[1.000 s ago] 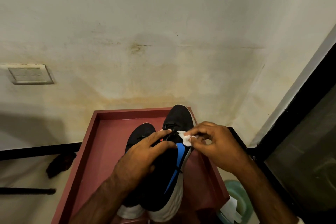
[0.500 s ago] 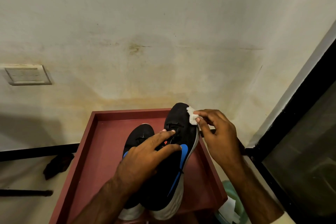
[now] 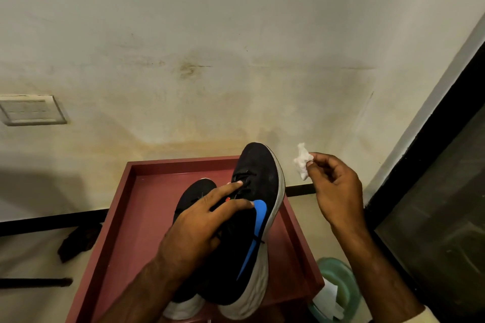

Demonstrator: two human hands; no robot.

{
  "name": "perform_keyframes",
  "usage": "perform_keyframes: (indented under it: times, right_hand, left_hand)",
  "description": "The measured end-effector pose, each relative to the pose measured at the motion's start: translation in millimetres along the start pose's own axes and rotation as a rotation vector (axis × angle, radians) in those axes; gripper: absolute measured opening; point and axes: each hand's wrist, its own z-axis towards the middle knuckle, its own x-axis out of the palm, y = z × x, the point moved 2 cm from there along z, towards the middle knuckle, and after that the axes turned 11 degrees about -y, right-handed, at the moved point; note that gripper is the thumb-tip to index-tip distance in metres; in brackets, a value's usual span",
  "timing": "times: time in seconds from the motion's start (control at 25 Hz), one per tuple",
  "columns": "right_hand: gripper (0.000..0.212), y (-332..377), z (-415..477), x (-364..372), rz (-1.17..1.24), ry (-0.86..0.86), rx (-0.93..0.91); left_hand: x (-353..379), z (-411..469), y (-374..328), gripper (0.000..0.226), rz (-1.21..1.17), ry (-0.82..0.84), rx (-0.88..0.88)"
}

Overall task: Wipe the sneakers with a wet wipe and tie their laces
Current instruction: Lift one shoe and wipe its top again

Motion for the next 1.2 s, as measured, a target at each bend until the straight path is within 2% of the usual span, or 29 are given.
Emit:
perform_keyframes:
  times: [0.16,0.4,0.52,0.64,0.72,0.84,0.92,0.96,1.08,1.2]
  right_hand:
    - [0.019,2.0,1.0,-3.1,0.112,-0.054,0.070]
    - [0.020,0.7,-2.4,2.5,0.041,0.018,0.044]
    - [0.020,-0.6,-8.5,8.5,-0.184,0.126,-0.035]
    - [0.018,-7.6,-18.0,13.6,-0.500,0.306,-0.078]
    - [0.013,-17.6,-24.0,18.6,-0.655,0.457,-0.058]
    - [0.020,-35.5,-34.8,28.2,-0.897,0.697,0.036]
    - [0.022,-46.7,-39.7,34.0,-1.029,0.804,-0.057]
    - [0.023,-48.7,-41.5,35.8,-1.054,0.837,-0.092]
    - [0.030,-49.7,-42.6,35.4,-1.044,0.947,-0.003]
    - [0.037,-49.2,-44.9,36.5,-1.034,0.989,-0.022]
  left_hand:
    - [-0.9,-2.2,-2.8,0.091,-0.056,-0.007,0.043]
    - [1.2,-1.1,-1.6,0.090,0.018,0.001,0.020]
    - [10.6,-0.1,0.7,0.081,0.060,0.018,-0.053]
    - [21.2,2.9,0.1,0.056,0.089,0.034,-0.088]
    - [32.2,5.6,-2.6,0.049,0.158,0.125,-0.113]
    - [50.3,4.6,-5.4,0.050,0.267,0.327,-0.155]
    - [53.6,5.6,-6.4,0.049,0.301,0.348,-0.183]
    - [55.0,6.1,-5.1,0.048,0.306,0.348,-0.196]
    - [58.9,3.0,-0.4,0.044,0.319,0.373,-0.216]
    - [61.5,2.7,-0.3,0.043,0.310,0.392,-0.251]
